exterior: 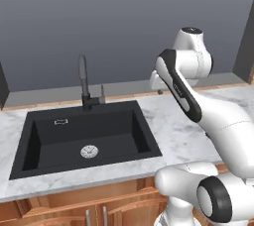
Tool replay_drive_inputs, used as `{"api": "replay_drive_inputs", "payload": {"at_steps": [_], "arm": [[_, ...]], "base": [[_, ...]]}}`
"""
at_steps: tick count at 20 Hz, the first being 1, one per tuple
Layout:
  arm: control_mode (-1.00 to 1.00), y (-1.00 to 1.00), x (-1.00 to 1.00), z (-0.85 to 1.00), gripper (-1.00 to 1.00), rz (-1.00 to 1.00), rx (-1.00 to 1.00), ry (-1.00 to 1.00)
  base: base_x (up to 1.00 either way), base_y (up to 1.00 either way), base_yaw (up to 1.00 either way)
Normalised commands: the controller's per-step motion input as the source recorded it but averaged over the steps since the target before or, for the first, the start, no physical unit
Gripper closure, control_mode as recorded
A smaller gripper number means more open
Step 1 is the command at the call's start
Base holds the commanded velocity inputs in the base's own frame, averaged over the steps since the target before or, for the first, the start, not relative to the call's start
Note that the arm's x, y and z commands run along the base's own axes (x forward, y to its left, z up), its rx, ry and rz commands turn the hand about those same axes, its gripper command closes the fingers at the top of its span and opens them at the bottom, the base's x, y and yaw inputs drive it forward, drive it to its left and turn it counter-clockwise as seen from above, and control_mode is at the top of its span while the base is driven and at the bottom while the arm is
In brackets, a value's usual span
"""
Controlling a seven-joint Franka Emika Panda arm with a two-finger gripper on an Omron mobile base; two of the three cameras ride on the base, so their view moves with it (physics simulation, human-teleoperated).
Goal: Turn on the sink faucet and place the jug under the water for a few seconds to fill it up.
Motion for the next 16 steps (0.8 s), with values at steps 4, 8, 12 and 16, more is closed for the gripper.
{"api": "replay_drive_inputs", "payload": {"at_steps": [4, 8, 12, 16], "arm": [[1.0, 0.0, 0.0, 0.0, -1.0, 0.0, 0.0, 0.0], [1.0, 0.0, 0.0, 0.0, -1.0, 0.0, 0.0, 0.0], [1.0, 0.0, 0.0, 0.0, -1.0, 0.0, 0.0, 0.0], [1.0, 0.0, 0.0, 0.0, -1.0, 0.0, 0.0, 0.0]], "base": [[0.0, 0.47, -0.03], [0.01, 0.21, -0.01], [0.01, 0.01, 0.0], [0.03, 0.07, 0.0]]}}
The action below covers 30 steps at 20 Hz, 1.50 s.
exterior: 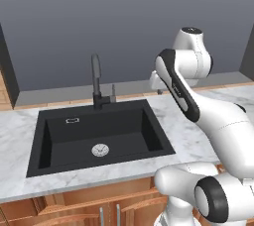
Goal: Turn on the sink faucet and place the jug under the water for a few seconds to fill it up.
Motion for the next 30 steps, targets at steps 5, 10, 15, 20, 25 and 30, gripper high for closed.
{"api": "replay_drive_inputs", "payload": {"at_steps": [5, 10, 15, 20, 25, 30], "arm": [[1.0, 0.0, 0.0, 0.0, -1.0, 0.0, 0.0, 0.0], [1.0, 0.0, 0.0, 0.0, -1.0, 0.0, 0.0, 0.0], [1.0, 0.0, 0.0, 0.0, -1.0, 0.0, 0.0, 0.0], [1.0, 0.0, 0.0, 0.0, -1.0, 0.0, 0.0, 0.0], [1.0, 0.0, 0.0, 0.0, -1.0, 0.0, 0.0, 0.0], [1.0, 0.0, 0.0, 0.0, -1.0, 0.0, 0.0, 0.0]], "base": [[0.02, 0.21, 0.0], [0.02, 0.27, 0.0], [0.02, 0.11, 0.0], [0.0, 0.02, 0.0], [0.0, 0.01, 0.0], [0.0, 0.12, 0.0]]}}
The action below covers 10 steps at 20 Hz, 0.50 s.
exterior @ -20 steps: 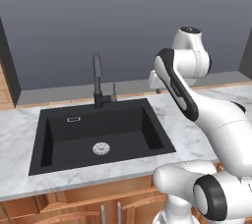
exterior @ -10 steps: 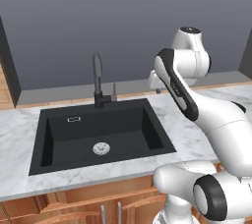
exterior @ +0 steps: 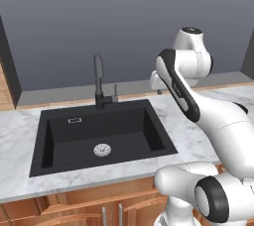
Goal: Turn on the sink faucet and place the jug under the water for a few seconds to fill it up.
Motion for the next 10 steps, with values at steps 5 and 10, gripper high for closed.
{"api": "replay_drive_inputs", "payload": {"at_steps": [5, 10], "arm": [[1.0, 0.0, 0.0, 0.0, -1.0, 0.0, 0.0, 0.0], [1.0, 0.0, 0.0, 0.0, -1.0, 0.0, 0.0, 0.0]], "base": [[0.11, 0.44, 0.0], [0.12, 0.64, 0.0]]}}
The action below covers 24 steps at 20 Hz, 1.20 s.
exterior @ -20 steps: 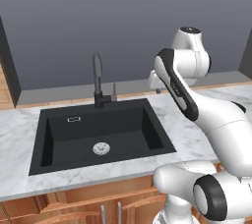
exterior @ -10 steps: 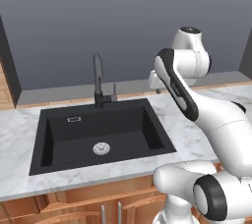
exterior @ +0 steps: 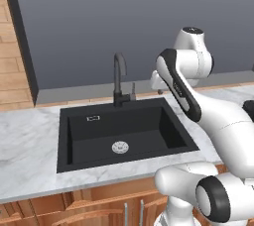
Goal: Turn on the sink faucet and place the jug under the water for a few seconds to fill it up.
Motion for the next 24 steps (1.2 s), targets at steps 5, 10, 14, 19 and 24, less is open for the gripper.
{"api": "replay_drive_inputs", "payload": {"at_steps": [5, 10, 14, 19, 24], "arm": [[1.0, 0.0, 0.0, 0.0, -1.0, 0.0, 0.0, 0.0], [1.0, 0.0, 0.0, 0.0, -1.0, 0.0, 0.0, 0.0], [1.0, 0.0, 0.0, 0.0, -1.0, 0.0, 0.0, 0.0], [1.0, 0.0, 0.0, 0.0, -1.0, 0.0, 0.0, 0.0], [-1.0, -0.43, 0.14, -0.39, -1.0, 0.05, 0.03, -0.14]], "base": [[0.07, 0.4, 0.0], [0.01, -0.09, 0.0], [0.0, -0.12, 0.0], [0.0, 0.0, 0.0], [0.0, 0.0, 0.0]]}}
